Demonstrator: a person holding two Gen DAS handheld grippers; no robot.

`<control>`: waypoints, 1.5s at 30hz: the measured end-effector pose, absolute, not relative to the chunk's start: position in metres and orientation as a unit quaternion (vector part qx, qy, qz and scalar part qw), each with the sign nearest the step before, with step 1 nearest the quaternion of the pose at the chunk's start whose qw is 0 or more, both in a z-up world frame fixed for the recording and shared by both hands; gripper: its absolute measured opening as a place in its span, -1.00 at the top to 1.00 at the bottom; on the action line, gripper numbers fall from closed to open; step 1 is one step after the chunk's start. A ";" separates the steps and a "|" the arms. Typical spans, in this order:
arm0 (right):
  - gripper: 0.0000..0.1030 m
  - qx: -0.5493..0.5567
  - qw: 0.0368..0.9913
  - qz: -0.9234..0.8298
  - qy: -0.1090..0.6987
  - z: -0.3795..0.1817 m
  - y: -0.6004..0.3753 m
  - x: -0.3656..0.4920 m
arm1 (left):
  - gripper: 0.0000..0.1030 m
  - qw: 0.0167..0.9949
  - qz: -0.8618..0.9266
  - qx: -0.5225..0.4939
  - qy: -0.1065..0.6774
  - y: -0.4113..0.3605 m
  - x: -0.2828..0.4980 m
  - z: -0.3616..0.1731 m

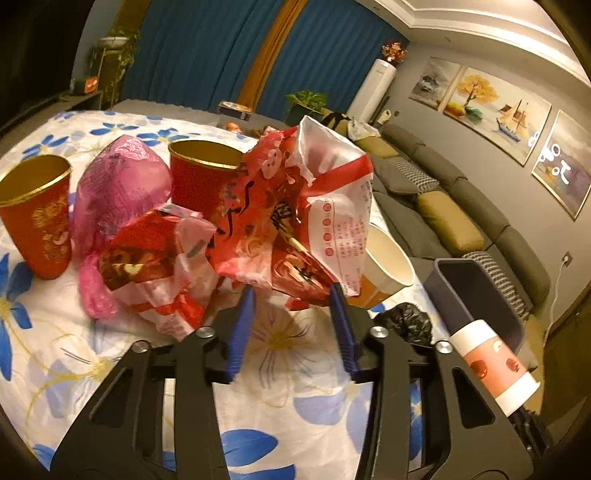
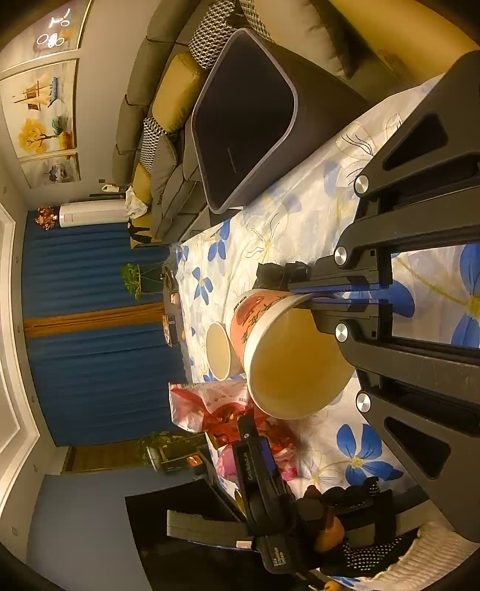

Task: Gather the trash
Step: 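Grasp the tipped white paper cup with the right tool while the left tool approaches the red-and-white bag, then close the left tool on the red-and-white plastic bag and lift it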

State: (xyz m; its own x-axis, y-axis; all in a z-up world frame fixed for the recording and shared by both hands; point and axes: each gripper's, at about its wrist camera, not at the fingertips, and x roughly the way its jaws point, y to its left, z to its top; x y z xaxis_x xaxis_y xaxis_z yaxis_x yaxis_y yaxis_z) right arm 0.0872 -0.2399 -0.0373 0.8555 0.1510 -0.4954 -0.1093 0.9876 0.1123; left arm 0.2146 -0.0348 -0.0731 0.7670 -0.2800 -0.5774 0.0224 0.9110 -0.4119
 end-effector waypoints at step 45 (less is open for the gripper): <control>0.93 0.070 0.960 0.048 0.267 -0.042 -0.262 0.089 | 0.75 0.899 -0.042 -0.209 0.382 -0.051 0.279 -0.072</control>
State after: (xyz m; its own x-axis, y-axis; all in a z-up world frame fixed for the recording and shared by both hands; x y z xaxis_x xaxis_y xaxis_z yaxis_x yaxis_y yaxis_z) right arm 0.0889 -0.2616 -0.0417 0.8532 0.1297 -0.5052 -0.0555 0.9857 0.1594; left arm 0.2794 -0.0509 -0.0717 0.7049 -0.2357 -0.6691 -0.0839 0.9089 -0.4086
